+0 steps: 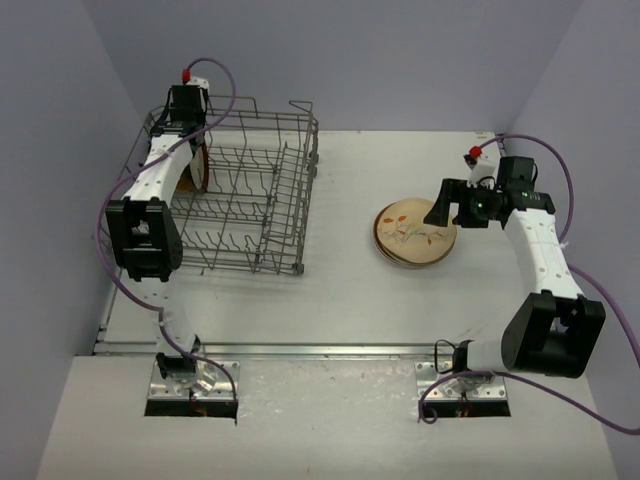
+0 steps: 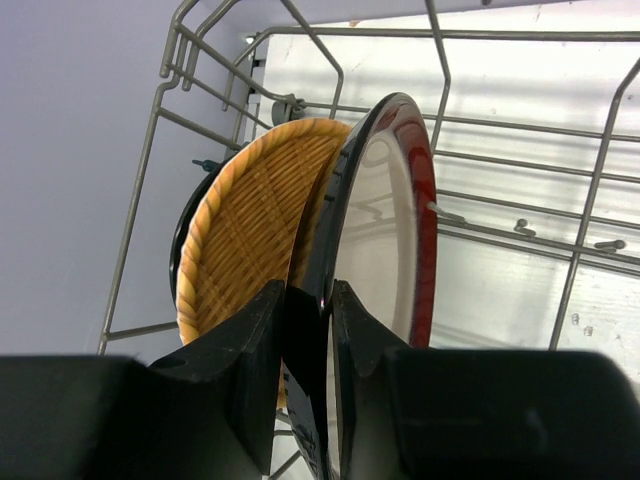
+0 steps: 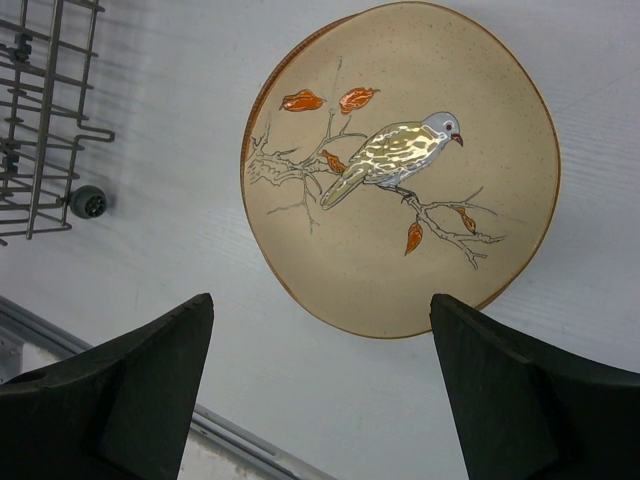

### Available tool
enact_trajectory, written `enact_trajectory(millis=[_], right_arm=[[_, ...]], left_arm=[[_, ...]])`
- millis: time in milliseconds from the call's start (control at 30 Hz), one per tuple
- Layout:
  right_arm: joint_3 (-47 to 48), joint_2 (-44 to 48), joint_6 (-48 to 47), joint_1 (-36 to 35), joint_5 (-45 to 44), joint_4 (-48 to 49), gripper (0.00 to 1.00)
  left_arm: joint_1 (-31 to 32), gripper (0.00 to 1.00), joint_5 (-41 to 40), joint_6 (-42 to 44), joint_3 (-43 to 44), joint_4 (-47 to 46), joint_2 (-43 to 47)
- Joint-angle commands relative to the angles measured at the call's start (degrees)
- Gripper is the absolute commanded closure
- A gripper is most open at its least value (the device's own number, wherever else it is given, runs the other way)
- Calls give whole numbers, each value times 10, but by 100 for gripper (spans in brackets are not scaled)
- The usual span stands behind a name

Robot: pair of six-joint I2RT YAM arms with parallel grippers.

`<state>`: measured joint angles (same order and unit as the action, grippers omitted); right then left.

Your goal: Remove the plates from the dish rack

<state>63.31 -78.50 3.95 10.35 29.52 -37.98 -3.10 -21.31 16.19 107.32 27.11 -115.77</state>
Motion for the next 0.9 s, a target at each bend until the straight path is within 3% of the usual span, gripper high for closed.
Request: enact_trajectory(millis=[0,500,867], right_arm=[[8,13,2,-2,11,14,12],[43,10,31,-9,47,22,12],[50,-5,62,-21,80,49,12]], left_arm=[[2,100,-39,3,-14,26,1],[5,100,-29,5,140,74,60],[4,100,5,-43,155,84,119]])
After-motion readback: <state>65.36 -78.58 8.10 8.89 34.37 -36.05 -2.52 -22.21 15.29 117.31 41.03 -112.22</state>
